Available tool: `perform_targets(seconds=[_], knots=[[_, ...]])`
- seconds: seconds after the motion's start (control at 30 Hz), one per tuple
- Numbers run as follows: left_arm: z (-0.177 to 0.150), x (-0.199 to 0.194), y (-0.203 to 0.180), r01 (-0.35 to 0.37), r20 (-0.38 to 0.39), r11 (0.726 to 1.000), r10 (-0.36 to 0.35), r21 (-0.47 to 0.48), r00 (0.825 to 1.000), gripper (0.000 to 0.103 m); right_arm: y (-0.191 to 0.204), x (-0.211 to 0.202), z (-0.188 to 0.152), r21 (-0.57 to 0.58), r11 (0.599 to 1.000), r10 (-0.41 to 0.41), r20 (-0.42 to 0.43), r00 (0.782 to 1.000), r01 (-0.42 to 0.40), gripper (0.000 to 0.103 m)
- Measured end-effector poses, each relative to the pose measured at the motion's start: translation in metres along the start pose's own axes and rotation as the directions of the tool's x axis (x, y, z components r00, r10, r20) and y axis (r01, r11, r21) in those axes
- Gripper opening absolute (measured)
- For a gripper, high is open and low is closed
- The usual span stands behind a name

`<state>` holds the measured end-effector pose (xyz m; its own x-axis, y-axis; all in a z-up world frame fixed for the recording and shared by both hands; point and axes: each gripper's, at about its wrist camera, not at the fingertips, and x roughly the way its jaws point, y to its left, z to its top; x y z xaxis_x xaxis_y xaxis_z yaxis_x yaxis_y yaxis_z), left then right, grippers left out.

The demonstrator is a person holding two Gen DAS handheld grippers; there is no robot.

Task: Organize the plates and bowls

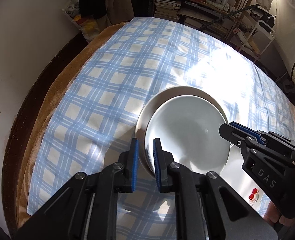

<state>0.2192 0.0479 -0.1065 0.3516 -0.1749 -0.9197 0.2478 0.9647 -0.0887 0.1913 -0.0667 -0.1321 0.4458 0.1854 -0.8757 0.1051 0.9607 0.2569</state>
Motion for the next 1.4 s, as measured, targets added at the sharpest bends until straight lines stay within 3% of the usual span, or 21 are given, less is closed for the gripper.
perform_targets(seconds=[0.03,0.1,0.23,0.27,0.33,0.43,0.5,0.57,0.63,0.77,1.07,1.4], knots=[[0.001,-0.001,0.003,0.015,0.002,1.000,-0.015,-0.014,1.000,0.018,0.001,-0.002,0.002,-0.002,1.000,-0.006,0.002,1.000,0.006,0.019],[0.002,-0.003,0.008,0.024,0.007,0.999,-0.023,-0.030,1.000,0.020,0.000,-0.007,0.003,-0.004,1.000,-0.016,0.013,1.000,0.016,0.038],[0.005,-0.007,0.018,0.015,0.021,0.998,-0.014,-0.061,1.000,0.028,-0.006,-0.016,0.006,0.002,1.000,-0.023,0.022,0.999,0.023,0.048],[0.006,-0.008,0.021,0.011,0.027,0.998,-0.010,-0.070,1.000,0.030,-0.007,-0.016,0.007,0.001,1.000,-0.027,0.018,0.999,0.027,0.055],[0.007,-0.010,0.027,0.003,0.041,0.996,0.001,-0.091,0.999,0.046,-0.010,-0.017,0.008,-0.002,0.999,-0.038,0.010,0.999,0.038,0.065],[0.008,-0.013,0.034,-0.021,0.059,0.993,0.028,-0.117,0.998,0.056,-0.013,-0.017,0.008,-0.011,0.998,-0.059,0.004,0.998,0.059,0.076],[0.008,-0.011,0.037,-0.041,0.057,0.991,0.048,-0.125,0.997,0.062,-0.016,-0.017,0.008,-0.008,0.997,-0.072,0.008,0.997,0.072,0.092],[0.009,-0.008,0.039,-0.047,0.052,0.990,0.054,-0.130,0.997,0.067,-0.019,-0.015,0.008,-0.003,0.997,-0.075,0.008,0.997,0.075,0.097],[0.008,-0.006,0.040,-0.042,0.048,0.989,0.050,-0.141,0.998,0.076,-0.022,-0.012,0.008,0.004,0.997,-0.075,-0.004,0.997,0.075,0.098],[0.008,-0.002,0.042,-0.021,0.048,0.986,0.029,-0.163,0.998,0.082,-0.024,-0.010,0.008,0.002,0.996,-0.092,-0.010,0.996,0.092,0.098],[0.011,0.020,0.050,0.025,-0.053,0.976,-0.037,-0.218,0.998,0.084,-0.030,-0.009,0.010,0.020,0.995,-0.099,0.000,0.995,0.099,0.098],[0.012,0.008,0.072,0.062,-0.031,0.958,-0.074,-0.281,0.997,0.084,-0.038,0.000,0.009,0.060,0.991,-0.120,-0.006,0.993,0.120,0.098]])
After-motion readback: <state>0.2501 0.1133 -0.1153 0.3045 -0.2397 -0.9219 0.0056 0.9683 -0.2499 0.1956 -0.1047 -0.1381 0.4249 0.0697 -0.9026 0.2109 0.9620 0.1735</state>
